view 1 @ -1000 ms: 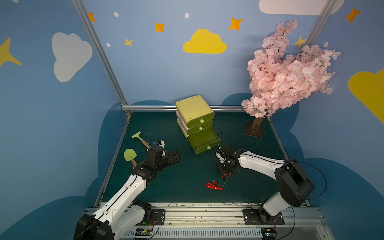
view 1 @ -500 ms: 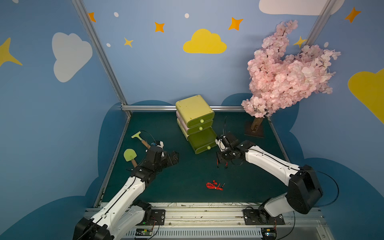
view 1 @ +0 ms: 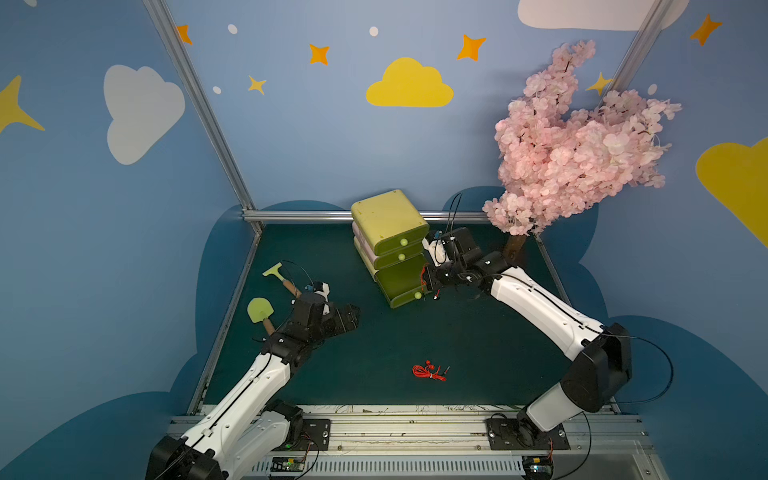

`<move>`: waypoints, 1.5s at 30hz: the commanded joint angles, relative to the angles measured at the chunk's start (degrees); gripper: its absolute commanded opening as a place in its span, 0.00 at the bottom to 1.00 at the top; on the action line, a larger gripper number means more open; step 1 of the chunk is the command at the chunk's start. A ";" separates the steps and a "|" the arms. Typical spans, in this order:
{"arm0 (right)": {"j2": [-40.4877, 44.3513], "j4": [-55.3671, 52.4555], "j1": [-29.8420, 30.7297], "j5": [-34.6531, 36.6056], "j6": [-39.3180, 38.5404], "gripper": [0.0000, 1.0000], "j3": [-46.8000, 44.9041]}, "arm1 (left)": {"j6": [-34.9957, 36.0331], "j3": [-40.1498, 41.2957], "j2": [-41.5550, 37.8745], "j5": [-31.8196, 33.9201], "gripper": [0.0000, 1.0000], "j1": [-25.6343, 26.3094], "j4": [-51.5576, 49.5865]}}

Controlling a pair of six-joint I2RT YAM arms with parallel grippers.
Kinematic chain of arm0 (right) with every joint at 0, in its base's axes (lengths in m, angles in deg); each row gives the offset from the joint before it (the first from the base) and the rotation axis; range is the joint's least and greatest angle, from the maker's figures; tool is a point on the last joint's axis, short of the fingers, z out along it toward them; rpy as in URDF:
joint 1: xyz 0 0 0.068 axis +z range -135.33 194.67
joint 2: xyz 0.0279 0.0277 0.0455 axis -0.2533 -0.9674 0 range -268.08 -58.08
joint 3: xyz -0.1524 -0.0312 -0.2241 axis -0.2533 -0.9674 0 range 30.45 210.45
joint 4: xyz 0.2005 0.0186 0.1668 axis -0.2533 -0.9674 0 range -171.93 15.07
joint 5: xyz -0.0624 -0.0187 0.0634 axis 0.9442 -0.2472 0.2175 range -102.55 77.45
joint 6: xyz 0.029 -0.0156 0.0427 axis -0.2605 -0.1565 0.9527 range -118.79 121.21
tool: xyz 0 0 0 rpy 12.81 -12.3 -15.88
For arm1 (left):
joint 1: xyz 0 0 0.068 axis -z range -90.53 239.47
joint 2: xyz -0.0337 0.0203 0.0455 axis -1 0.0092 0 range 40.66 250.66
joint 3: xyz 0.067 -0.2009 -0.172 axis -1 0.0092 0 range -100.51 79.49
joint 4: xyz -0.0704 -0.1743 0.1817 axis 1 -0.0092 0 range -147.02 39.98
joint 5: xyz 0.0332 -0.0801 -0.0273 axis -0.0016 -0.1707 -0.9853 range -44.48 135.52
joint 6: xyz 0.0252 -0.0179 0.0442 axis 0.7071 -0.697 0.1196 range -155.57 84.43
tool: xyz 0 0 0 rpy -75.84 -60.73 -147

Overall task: Place the wired earphones into the drawer by color
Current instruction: Place the wired earphones in the drawer.

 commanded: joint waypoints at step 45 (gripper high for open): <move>-20.35 30.46 -0.94 0.53 11.65 0.02 -0.96 | -3.57 4.17 -2.38 -6.49 1.00 1.27 3.11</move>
